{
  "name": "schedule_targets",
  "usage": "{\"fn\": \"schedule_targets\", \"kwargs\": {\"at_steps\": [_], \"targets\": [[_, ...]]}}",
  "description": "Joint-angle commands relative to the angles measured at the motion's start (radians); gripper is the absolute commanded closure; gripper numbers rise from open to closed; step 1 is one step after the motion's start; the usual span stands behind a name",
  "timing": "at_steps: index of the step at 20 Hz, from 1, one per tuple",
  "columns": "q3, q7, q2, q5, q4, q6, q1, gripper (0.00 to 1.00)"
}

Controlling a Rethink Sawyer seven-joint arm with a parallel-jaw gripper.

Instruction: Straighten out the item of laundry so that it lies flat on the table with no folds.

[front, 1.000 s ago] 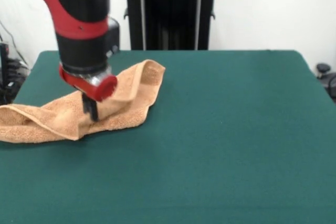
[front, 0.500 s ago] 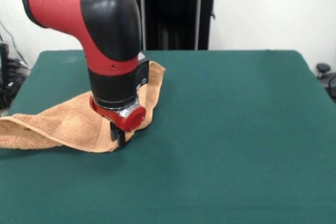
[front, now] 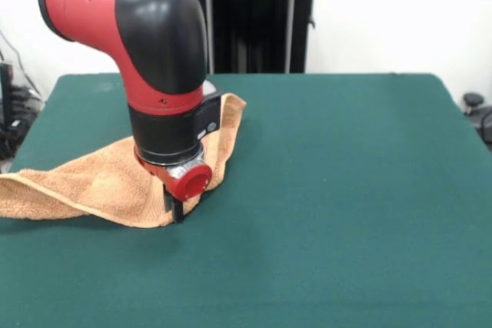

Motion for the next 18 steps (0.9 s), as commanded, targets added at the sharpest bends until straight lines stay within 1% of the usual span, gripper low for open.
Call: {"fn": "schedule_targets", "kwargs": {"at_steps": [1,6,8,12,15,18], "targets": [[0.058,0.348,0.14,0.119,-0.013,-0.125,0.103,1.0],[0.036,0.361,0.134,0.156,0.016,-0.146,0.129,1.0],[0.006,0.38,0.138,0.171,0.017,-0.135,0.154,1.0],[-0.004,0.388,0.131,0.202,0.033,-0.128,0.171,1.0],[0.002,0.324,0.063,0.183,0.1,-0.097,0.148,1.0],[-0.014,0.255,-0.015,0.147,0.151,-0.021,0.126,1.0]]}}
